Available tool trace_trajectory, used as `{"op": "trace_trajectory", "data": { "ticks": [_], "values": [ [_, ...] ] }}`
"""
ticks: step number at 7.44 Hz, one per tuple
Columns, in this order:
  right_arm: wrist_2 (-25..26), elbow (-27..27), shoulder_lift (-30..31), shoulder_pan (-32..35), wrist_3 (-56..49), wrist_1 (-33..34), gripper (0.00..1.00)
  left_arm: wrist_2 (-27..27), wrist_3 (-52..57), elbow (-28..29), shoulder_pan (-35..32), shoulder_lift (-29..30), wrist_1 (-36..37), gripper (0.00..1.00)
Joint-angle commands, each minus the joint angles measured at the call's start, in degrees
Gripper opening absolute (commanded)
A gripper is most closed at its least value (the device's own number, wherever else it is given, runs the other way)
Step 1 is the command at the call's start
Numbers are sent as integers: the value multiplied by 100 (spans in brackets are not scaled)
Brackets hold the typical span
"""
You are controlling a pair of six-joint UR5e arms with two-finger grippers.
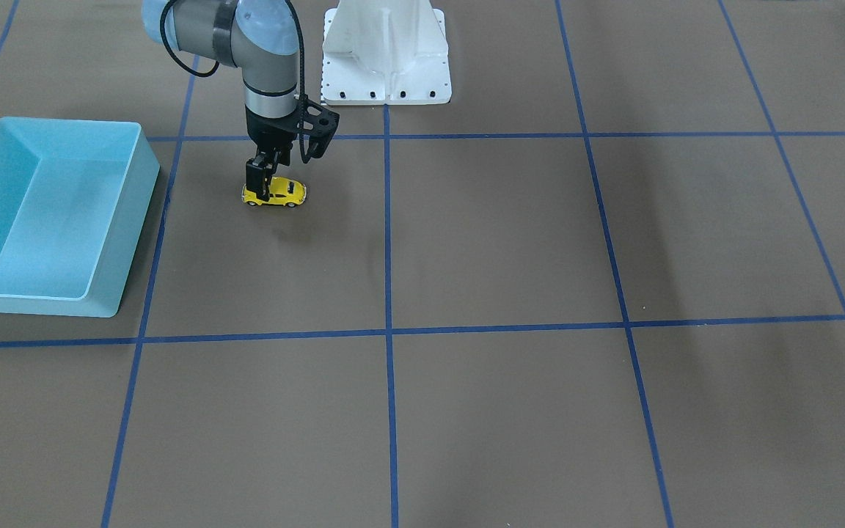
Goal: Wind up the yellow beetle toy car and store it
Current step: 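Close the right gripper on the car and lift it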
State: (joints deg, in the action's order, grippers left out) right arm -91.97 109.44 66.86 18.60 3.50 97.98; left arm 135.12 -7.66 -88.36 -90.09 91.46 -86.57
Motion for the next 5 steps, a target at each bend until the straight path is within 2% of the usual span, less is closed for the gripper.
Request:
{"op": "trace_trajectory", "data": {
  "ticks": [1, 2, 3, 5],
  "values": [
    [-31, -160, 89, 55, -112, -505, 51, 14, 10, 30, 1, -14, 9, 100],
    [-32, -177, 125, 56, -122, -542, 39, 23, 1, 38, 1, -23, 9, 100],
    [-84, -134, 117, 99, -122, -543, 0, 23, 1, 38, 1, -31, 9, 100],
    [-242, -19, 116, 179, -113, -473, 0, 14, 1, 30, -8, -31, 9, 100]
  ]
}}
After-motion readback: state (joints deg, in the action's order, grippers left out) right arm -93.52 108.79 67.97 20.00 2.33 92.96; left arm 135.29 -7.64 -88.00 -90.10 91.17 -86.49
